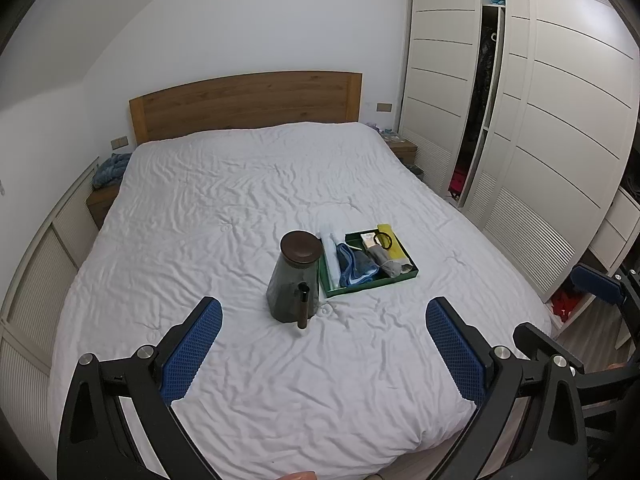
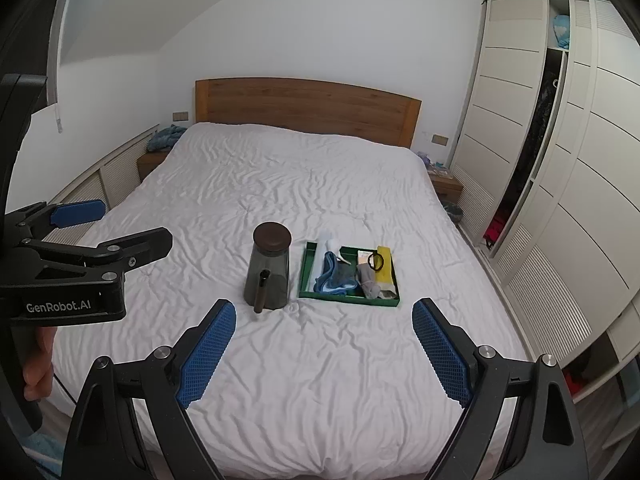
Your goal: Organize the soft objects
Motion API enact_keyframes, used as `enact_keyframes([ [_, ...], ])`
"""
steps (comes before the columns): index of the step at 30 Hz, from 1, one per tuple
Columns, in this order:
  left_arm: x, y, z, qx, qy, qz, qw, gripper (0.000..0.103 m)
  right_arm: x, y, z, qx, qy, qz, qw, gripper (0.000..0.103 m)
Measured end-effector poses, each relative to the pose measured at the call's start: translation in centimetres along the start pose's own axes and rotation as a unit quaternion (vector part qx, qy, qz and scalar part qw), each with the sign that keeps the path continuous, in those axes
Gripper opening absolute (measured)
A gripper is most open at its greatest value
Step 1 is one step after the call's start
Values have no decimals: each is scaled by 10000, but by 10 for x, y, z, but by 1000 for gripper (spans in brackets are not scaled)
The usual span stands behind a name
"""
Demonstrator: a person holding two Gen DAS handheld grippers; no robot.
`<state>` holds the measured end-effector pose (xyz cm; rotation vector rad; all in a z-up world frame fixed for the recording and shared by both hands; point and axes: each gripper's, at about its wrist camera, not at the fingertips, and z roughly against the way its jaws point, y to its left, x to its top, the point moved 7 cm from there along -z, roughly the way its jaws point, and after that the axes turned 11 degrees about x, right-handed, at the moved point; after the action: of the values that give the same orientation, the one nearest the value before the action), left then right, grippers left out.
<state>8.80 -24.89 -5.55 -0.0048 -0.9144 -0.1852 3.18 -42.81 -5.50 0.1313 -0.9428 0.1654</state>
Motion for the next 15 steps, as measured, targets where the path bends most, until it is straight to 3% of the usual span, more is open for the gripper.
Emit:
enact_keyframes([
  [15, -1, 0, -7, -45, 57, -38, 10000, 100, 2, 1, -1, 14, 38, -25, 10000, 91],
])
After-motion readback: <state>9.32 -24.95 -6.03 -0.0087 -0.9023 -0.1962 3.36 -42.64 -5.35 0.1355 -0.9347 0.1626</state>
